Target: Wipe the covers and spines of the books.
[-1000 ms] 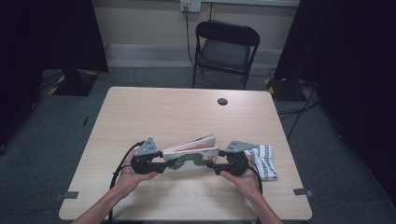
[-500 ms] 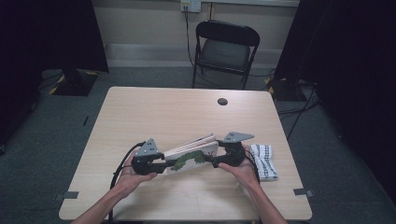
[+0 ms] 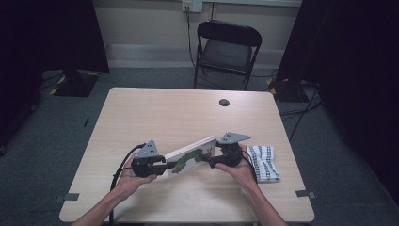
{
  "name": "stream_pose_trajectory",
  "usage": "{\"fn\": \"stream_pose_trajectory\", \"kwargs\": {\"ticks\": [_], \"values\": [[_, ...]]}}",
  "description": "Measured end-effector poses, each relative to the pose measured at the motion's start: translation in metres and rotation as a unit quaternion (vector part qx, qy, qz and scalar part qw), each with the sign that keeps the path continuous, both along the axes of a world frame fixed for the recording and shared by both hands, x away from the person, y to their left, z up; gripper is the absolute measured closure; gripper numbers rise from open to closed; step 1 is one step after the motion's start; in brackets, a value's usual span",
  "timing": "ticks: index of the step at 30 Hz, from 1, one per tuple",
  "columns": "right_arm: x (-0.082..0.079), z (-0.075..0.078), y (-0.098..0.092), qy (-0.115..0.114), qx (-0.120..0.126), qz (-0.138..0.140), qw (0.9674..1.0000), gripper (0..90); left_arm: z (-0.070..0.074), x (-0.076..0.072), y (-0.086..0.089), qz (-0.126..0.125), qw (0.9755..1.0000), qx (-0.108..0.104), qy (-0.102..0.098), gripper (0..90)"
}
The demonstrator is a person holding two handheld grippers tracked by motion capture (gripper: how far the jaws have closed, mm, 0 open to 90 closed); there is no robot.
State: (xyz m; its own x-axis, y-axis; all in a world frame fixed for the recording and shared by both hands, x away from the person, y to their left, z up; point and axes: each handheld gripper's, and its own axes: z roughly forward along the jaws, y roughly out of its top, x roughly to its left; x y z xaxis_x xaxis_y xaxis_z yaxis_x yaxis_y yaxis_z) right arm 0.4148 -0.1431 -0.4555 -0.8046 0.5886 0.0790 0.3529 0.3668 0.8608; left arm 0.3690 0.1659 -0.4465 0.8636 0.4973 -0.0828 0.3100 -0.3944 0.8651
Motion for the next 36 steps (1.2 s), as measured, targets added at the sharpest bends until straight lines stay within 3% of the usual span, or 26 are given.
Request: {"fn": "stream_pose_trajectory", "kwargs": {"ticks": [10, 21, 32, 36], "values": [[-0.012, 0.004, 0.007, -0.023, -0.003, -0.009, 0.9997, 34.2, 0.000, 0.003, 0.013, 0.035, 0.9992, 0.007, -0.016, 65.2], [-0.022, 0.002, 0.011, -0.005, 0.001, 0.000, 1.0000, 31.6, -0.001, 0.006, 0.016, 0.065, 0.9975, 0.004, -0.027, 55.4], [-0.024, 0.004, 0.010, 0.011, 0.004, 0.006, 0.9999, 33.2, -0.003, 0.009, 0.016, 0.079, 0.9968, 0.003, -0.016, 43.7], [-0.026, 0.004, 0.013, 0.013, 0.002, 0.012, 0.9998, 34.8, -0.004, 0.010, 0.015, 0.083, 0.9964, 0.001, -0.017, 45.0]]}}
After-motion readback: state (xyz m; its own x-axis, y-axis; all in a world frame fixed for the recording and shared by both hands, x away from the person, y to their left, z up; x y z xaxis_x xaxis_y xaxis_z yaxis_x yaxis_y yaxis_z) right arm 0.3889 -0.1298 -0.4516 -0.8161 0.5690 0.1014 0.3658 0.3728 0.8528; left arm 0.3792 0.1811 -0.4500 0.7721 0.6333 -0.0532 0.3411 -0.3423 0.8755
